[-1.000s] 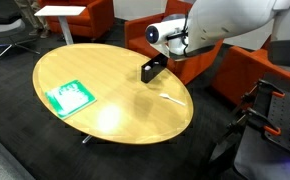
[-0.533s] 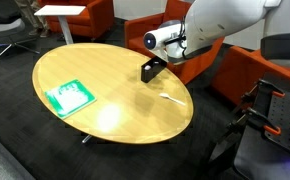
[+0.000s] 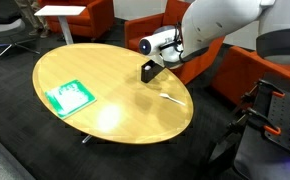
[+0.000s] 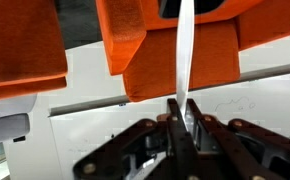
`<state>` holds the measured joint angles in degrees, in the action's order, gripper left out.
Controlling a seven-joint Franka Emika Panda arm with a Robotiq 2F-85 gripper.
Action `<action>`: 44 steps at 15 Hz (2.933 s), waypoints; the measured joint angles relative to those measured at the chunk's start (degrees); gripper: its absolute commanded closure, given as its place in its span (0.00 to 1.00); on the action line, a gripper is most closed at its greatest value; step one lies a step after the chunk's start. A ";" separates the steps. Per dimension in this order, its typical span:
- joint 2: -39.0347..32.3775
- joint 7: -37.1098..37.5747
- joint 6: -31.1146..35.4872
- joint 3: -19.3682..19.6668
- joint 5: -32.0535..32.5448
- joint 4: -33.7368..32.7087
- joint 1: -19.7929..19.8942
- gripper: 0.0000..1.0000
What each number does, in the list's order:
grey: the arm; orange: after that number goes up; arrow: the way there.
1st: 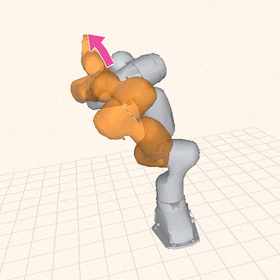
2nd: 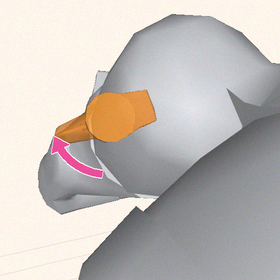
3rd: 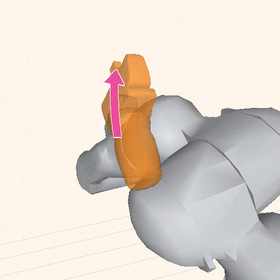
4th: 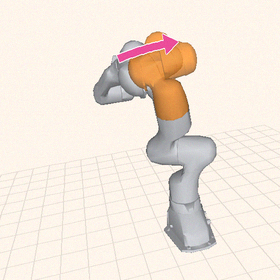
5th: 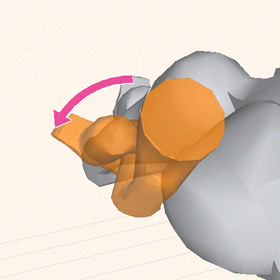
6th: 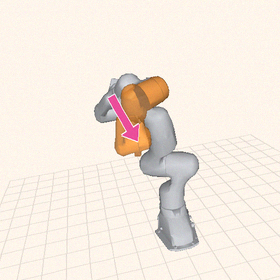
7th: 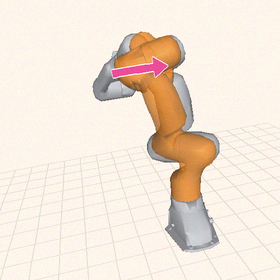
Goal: Pick up the fork on the left from the table and place it inside the black cutlery holder
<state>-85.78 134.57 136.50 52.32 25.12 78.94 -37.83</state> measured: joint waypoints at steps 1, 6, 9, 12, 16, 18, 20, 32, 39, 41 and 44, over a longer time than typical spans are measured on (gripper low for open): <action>0.00 0.08 -0.51 -0.75 0.73 -0.76 0.45 0.97; 0.00 1.99 -3.81 -4.16 3.99 -4.36 2.69 0.97; 0.01 2.01 -5.59 -6.16 5.67 -6.51 4.20 0.62; 0.01 2.01 -6.81 -7.52 6.38 -8.11 5.30 0.40; 0.01 2.01 -7.24 -7.78 6.39 -9.15 5.87 0.10; 0.02 2.00 -7.24 -7.76 6.32 -9.43 6.02 0.00; 0.33 2.00 -7.24 -7.85 6.47 -9.55 6.16 0.00; 21.28 -4.59 18.93 -8.61 10.11 9.49 8.20 0.00; 40.82 -18.36 34.93 -11.76 7.17 30.03 9.47 0.00; 46.57 -25.39 35.18 -15.43 3.98 35.15 11.51 0.00; 54.74 -36.64 34.60 -23.76 -2.63 41.58 17.31 0.00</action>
<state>-31.05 97.93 171.10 28.56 22.49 120.51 -20.52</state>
